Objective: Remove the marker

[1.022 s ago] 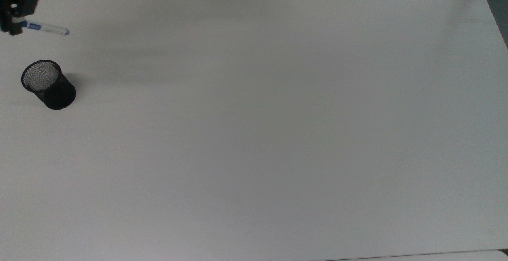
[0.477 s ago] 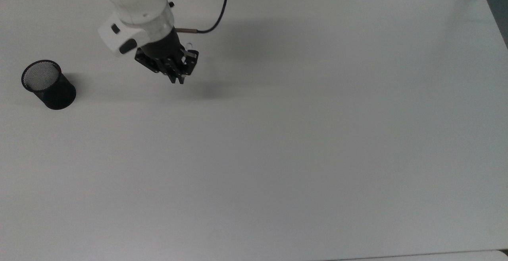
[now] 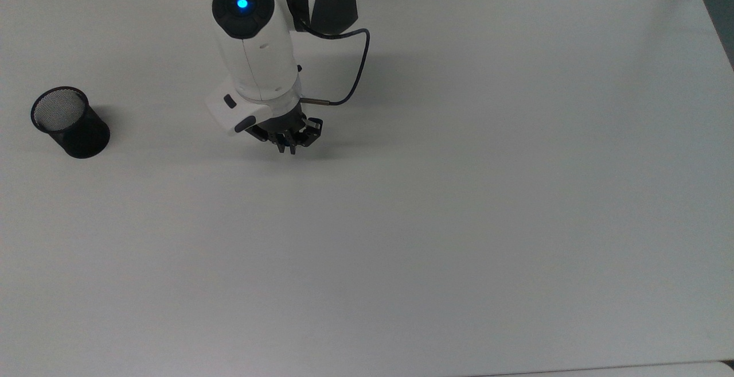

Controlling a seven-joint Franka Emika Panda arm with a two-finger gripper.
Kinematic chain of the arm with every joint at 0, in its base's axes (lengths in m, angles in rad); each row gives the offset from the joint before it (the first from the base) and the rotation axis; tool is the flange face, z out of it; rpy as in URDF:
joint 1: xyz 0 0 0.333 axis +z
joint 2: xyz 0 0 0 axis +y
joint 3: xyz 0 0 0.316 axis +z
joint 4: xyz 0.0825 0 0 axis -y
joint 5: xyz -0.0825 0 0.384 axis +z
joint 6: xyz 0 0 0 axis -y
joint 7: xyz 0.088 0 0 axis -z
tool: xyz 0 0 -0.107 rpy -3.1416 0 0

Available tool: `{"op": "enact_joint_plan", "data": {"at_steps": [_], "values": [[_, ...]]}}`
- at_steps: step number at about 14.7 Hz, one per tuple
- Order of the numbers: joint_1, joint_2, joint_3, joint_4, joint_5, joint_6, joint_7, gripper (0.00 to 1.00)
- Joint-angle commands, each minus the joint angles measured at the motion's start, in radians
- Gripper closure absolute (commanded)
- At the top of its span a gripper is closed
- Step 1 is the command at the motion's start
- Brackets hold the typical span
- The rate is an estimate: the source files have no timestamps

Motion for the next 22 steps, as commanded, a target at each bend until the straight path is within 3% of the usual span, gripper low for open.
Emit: {"op": "enact_joint_plan", "data": {"at_steps": [1, 2, 3, 4, 5, 10, 14, 16, 18, 20, 22], "values": [[0.003, -0.009, 0.012, -0.021, -0.042, 0.028, 0.072, 0.86], [0.003, -0.009, 0.012, -0.02, -0.042, 0.026, 0.087, 0.6], [0.003, -0.01, 0.012, -0.018, -0.042, 0.022, 0.101, 0.25], [0.003, -0.012, 0.012, -0.017, -0.042, 0.022, 0.116, 0.09], [0.003, -0.014, 0.014, -0.017, -0.043, 0.02, 0.126, 0.0], [-0.003, -0.081, 0.029, 0.024, -0.043, -0.093, 0.127, 0.0], [-0.018, -0.2, 0.029, 0.103, -0.037, -0.299, 0.13, 0.0], [-0.024, -0.268, 0.029, 0.104, -0.033, -0.325, 0.129, 0.0], [-0.026, -0.358, 0.0, 0.106, -0.007, -0.388, 0.117, 0.0], [-0.014, -0.414, -0.062, 0.108, 0.073, -0.426, 0.083, 0.0], [0.014, -0.448, -0.081, 0.106, 0.095, -0.469, 0.084, 0.0]]}}
